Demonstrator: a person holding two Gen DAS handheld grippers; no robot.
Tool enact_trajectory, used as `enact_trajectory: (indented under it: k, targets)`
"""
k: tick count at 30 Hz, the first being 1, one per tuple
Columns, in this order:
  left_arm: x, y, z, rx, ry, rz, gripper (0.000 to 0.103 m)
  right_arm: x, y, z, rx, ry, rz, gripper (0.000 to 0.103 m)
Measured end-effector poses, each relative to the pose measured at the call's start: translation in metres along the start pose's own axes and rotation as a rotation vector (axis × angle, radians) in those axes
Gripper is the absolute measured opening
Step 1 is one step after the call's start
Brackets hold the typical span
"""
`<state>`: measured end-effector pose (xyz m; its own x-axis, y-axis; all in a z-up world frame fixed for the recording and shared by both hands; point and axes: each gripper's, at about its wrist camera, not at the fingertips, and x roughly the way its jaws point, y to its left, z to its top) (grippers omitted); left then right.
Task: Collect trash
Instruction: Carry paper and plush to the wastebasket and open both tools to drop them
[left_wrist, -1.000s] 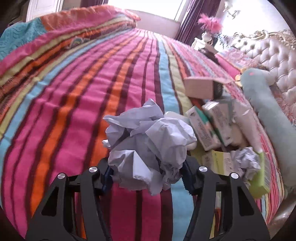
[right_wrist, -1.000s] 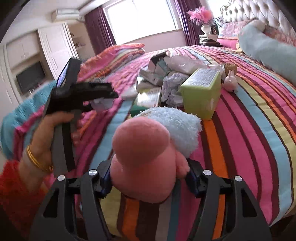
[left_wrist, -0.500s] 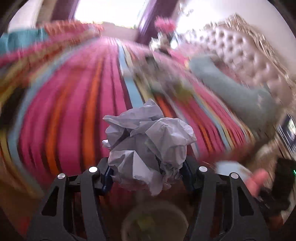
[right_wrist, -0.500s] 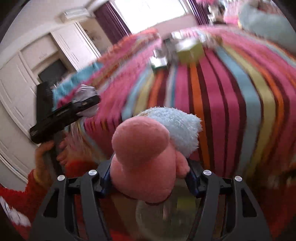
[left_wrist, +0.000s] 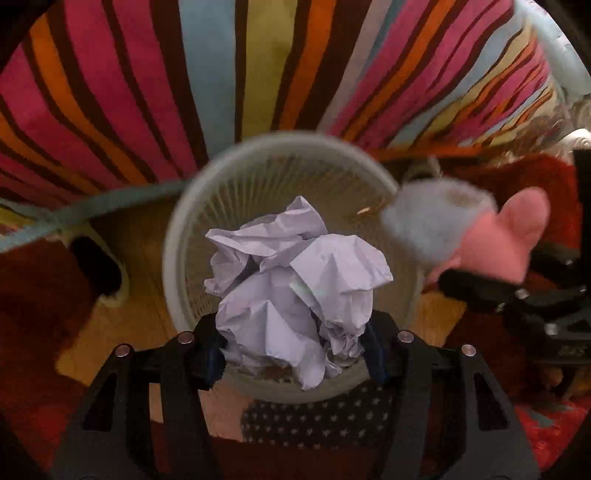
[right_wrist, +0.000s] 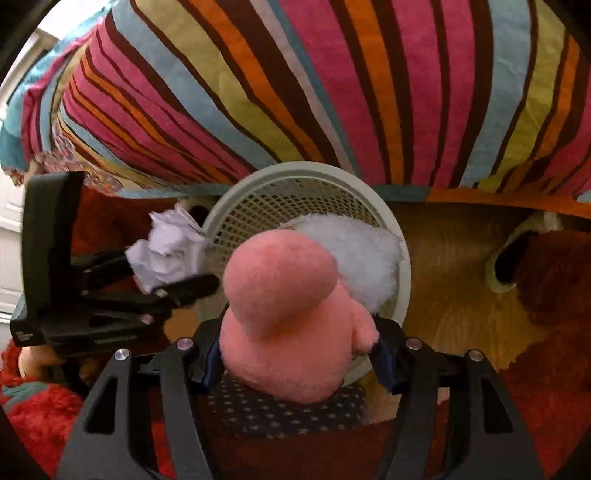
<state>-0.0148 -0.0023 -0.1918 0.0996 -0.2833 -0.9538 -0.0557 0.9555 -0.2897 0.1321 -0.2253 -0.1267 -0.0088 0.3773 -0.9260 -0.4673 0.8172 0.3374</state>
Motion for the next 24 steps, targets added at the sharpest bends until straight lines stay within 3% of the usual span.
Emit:
enact_trajectory:
  k: [5, 9, 24]
  targets:
    - [0.009, 0.003, 0.001, -0.013, 0.032, 0.015, 0.064, 0.004, 0.002, -0.006, -0.026, 0.015, 0.0, 0.062]
    - [0.014, 0.001, -0.004, -0.023, 0.03, 0.027, 0.088, 0.001, -0.001, -0.008, -0.035, 0.014, -0.047, 0.084]
    - [0.013, 0.006, -0.003, -0.034, 0.035, 0.016, 0.089, 0.005, -0.015, -0.007, 0.024, 0.003, -0.091, 0.084]
